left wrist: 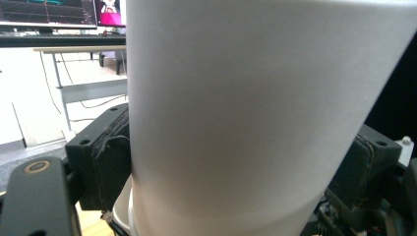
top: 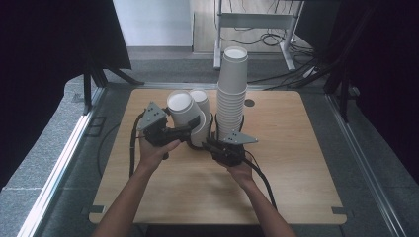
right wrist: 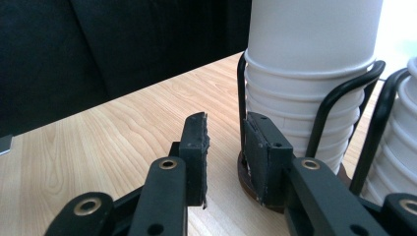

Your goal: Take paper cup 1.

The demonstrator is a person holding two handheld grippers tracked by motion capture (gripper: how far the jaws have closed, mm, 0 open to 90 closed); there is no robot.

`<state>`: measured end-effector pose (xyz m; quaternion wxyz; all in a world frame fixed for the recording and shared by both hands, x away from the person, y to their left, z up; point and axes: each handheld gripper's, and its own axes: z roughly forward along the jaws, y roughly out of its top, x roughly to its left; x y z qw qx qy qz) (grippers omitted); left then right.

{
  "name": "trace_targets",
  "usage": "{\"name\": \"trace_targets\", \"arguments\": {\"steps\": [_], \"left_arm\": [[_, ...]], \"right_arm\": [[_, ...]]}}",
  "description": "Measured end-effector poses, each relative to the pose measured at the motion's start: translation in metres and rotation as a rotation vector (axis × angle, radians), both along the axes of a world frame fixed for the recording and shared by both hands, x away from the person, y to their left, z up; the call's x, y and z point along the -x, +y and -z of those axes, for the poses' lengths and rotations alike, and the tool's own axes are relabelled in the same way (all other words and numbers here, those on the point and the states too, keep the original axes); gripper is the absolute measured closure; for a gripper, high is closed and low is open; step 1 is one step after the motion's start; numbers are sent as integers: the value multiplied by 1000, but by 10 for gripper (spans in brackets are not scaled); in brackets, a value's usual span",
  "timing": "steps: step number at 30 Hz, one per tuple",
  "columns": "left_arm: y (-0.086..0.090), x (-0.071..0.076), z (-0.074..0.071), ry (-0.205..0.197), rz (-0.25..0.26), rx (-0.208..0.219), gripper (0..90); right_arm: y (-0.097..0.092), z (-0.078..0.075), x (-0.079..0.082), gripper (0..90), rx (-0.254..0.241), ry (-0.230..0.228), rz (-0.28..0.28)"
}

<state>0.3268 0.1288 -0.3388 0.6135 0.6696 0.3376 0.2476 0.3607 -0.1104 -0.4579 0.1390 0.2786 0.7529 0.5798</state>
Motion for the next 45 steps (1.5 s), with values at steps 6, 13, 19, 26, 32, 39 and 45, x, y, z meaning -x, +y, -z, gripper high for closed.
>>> {"name": "trace_targets", "arguments": {"steps": [6, 13, 19, 26, 32, 39, 45], "left_arm": [[1, 8, 8, 11, 5, -19, 151], [-1, 17, 20, 26, 14, -47, 151], [-5, 28, 28, 30, 20, -99, 150], [-6, 41, 42, 52, 32, -105, 150], [-7, 47, 59, 84, 21, -110, 150], [-13, 52, 78, 108, 15, -122, 151], [-14, 53, 94, 135, 22, -77, 152]], "right_arm": [[-8, 0, 6, 687, -6, -3, 5], [-18, 2, 14, 668, -6, 1, 13], [-30, 2, 21, 654, -54, 32, 9], [-40, -1, 34, 621, -52, 18, 23], [-50, -1, 44, 591, -58, 13, 37], [-52, 1, 50, 564, -41, 13, 34], [-55, 3, 55, 554, -47, 7, 48]]}}
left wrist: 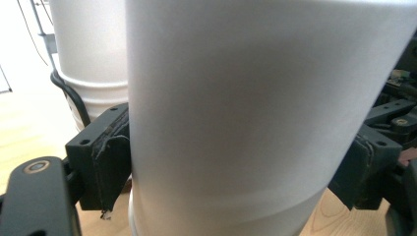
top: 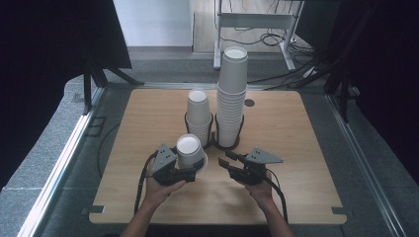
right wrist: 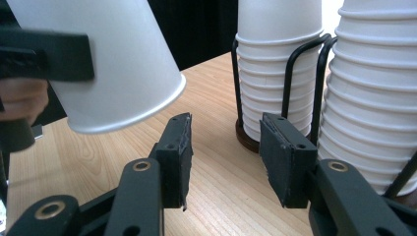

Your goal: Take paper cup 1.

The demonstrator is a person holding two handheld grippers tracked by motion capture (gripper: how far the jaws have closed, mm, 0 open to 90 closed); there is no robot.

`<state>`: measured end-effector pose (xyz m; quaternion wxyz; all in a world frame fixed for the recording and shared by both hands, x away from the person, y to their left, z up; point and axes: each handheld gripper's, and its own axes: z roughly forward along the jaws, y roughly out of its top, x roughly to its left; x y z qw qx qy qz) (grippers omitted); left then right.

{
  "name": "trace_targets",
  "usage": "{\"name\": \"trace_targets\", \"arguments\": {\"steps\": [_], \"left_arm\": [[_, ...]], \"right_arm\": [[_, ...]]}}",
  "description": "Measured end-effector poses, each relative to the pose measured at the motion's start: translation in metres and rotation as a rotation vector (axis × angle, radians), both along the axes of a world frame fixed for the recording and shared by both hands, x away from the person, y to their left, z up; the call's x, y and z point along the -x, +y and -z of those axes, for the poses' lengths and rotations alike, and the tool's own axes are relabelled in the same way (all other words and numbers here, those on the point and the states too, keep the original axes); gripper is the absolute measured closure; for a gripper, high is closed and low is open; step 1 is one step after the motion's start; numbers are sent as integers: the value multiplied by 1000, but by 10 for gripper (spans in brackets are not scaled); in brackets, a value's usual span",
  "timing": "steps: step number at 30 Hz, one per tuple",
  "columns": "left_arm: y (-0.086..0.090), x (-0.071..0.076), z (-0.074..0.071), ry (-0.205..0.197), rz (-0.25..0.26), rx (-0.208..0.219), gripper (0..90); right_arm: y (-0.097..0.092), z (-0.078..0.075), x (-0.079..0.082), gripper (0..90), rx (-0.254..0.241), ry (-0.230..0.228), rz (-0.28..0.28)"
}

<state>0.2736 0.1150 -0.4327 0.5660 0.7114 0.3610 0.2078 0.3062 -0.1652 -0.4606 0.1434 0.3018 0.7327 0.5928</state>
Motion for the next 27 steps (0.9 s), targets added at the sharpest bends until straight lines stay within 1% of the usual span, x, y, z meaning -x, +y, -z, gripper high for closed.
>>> {"name": "trace_targets", "arguments": {"steps": [3, 4, 6, 7, 8, 9, 10, 13, 14, 16, 22, 24, 27], "left_arm": [[2, 0, 9, 14, -2, 15, 152], [2, 0, 12, 25, 1, 14, 152], [2, 0, 16, 30, -4, -1, 152], [3, 0, 18, 34, -3, 0, 152], [3, 0, 20, 38, -2, -2, 152], [3, 0, 23, 40, -4, -12, 152], [3, 0, 25, 42, -10, -24, 152], [2, 0, 31, 53, -8, -33, 152], [2, 0, 32, 53, -9, -39, 152], [2, 0, 33, 51, -9, -45, 152], [2, 0, 35, 48, -10, -55, 152], [3, 1, 35, 47, -9, -54, 152], [3, 1, 35, 46, -10, -58, 152]], "right_arm": [[-2, 3, 1, 549, 0, 9, 7], [-4, 4, 2, 549, -4, 11, 13], [-6, 5, 2, 549, -12, 16, 14], [-7, 6, 2, 549, -15, 19, 14], [-7, 8, 3, 549, -9, 20, 14], [-8, 10, 3, 548, 2, 20, 15], [-8, 14, 2, 546, 16, 30, 13], [-8, 18, 3, 546, 24, 38, 12], [-8, 19, 3, 545, 33, 39, 11], [-7, 21, 3, 541, 47, 36, 9], [-7, 22, 5, 518, 57, 27, -2], [-7, 21, 6, 481, 55, 19, -4], [-7, 18, 8, 428, 57, -14, -5]]}}
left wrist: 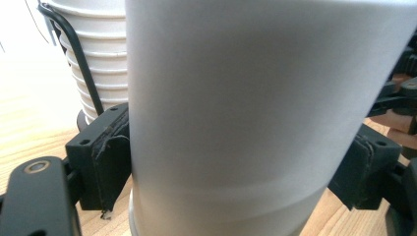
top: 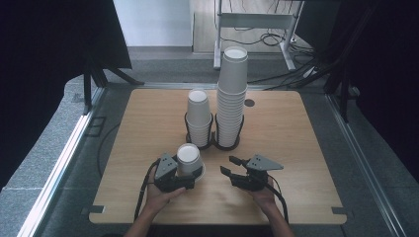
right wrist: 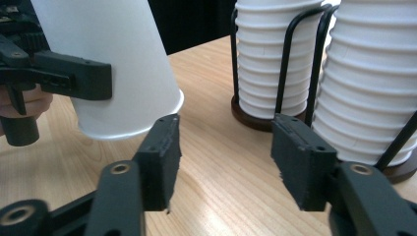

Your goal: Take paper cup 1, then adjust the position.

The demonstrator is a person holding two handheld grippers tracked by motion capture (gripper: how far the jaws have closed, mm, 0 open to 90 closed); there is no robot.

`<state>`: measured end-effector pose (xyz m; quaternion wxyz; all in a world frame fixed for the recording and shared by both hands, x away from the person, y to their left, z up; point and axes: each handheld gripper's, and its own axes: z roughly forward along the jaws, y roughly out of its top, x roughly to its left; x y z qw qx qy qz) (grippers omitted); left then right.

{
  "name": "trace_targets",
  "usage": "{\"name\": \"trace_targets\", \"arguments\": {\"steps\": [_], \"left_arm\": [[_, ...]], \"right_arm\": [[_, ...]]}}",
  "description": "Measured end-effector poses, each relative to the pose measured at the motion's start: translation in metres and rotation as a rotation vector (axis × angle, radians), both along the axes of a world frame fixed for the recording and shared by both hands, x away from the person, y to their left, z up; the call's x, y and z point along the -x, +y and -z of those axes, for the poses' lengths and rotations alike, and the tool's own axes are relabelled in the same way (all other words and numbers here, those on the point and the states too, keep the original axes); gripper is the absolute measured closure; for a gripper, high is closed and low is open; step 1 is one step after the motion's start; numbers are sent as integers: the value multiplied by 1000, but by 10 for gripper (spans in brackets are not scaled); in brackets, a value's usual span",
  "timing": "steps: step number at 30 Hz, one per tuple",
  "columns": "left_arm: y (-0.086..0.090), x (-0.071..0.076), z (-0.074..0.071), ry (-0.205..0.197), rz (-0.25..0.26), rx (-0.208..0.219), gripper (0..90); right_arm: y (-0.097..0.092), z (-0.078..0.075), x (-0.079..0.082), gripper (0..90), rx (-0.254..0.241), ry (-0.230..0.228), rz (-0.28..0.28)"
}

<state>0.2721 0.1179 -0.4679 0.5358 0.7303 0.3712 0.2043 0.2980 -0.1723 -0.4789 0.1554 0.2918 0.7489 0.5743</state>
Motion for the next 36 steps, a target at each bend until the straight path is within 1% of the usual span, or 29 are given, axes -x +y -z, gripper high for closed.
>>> {"name": "trace_targets", "arguments": {"steps": [2, 8, 9, 13, 15, 20, 22, 25, 29, 31, 36], "left_arm": [[0, 0, 0, -1, 0, 2, 152], [0, -1, 2, 3, 1, -8, 152], [-1, -2, 3, 5, 3, -11, 152], [-7, -2, 8, 4, 15, -47, 152], [-12, -1, 10, 9, 27, -56, 152], [-24, 2, 16, 11, 55, -93, 152], [-29, 3, 19, 21, 71, -93, 152], [-37, 6, 22, 22, 93, -109, 151], [-41, 7, 24, 35, 108, -103, 151], [-42, 7, 26, 40, 111, -108, 151], [-46, 8, 28, 41, 121, -120, 151]], "right_arm": [[0, -2, 1, 409, 3, -11, 7], [0, -2, 2, 364, 3, -15, 15], [1, -3, 2, 343, -5, -19, 14], [3, -6, 4, 309, -13, -29, 7], [5, -8, 7, 279, -19, -39, -4], [6, -11, 11, 261, -28, -45, -9], [7, -13, 11, 256, -40, -43, -18], [8, -14, 13, 245, -67, -41, -45], [10, -15, 16, 226, -80, -41, -74], [10, -15, 17, 220, -85, -40, -83], [16, -14, 18, 192, -75, -32, -110]]}}
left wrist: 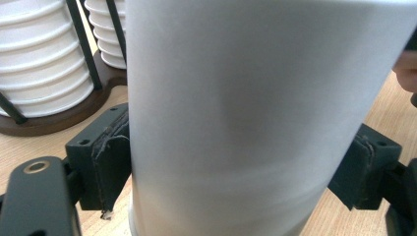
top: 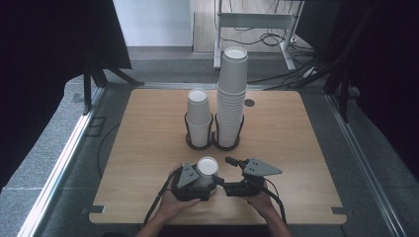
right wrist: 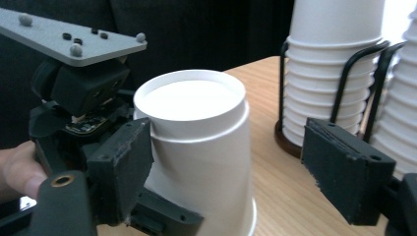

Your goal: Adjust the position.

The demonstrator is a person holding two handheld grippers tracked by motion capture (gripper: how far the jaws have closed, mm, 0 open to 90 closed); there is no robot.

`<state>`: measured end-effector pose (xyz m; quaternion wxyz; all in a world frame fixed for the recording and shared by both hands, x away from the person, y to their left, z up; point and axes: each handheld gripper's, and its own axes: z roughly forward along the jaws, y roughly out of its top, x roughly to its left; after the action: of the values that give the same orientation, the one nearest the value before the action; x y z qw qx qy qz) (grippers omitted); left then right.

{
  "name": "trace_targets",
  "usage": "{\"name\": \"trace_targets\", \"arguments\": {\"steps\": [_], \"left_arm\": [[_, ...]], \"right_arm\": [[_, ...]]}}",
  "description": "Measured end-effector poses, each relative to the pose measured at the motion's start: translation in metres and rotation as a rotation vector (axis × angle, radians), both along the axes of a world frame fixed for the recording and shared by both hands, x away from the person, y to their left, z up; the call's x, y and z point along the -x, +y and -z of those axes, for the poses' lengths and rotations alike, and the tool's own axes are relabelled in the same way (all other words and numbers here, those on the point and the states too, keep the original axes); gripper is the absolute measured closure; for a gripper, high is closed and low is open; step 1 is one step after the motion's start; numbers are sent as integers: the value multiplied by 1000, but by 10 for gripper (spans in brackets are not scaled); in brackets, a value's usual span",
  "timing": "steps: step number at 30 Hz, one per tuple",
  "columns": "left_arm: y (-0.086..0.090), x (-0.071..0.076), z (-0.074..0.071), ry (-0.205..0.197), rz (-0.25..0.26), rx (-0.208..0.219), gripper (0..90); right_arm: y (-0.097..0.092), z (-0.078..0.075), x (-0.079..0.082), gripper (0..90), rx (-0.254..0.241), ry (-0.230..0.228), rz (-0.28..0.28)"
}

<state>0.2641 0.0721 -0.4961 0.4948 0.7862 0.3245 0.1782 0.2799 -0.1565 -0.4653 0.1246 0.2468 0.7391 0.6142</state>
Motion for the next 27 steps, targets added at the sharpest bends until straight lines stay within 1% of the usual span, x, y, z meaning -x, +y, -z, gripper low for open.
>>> {"name": "trace_targets", "arguments": {"steps": [6, 15, 17, 23, 27], "left_arm": [[-3, 2, 1, 0, 13, -6, 151], [-12, 6, 3, 4, 41, -15, 151], [-14, 7, 4, 4, 49, -15, 151], [-18, 10, 5, 7, 62, -15, 151], [-21, 12, 5, 6, 72, -18, 151]], "right_arm": [[9, 3, 3, 181, 22, 2, -29], [19, 7, 5, 180, 41, -2, -50], [22, 9, 6, 179, 49, 0, -50], [24, 11, 5, 186, 52, 14, -51], [27, 13, 5, 215, 64, 12, -45]]}}
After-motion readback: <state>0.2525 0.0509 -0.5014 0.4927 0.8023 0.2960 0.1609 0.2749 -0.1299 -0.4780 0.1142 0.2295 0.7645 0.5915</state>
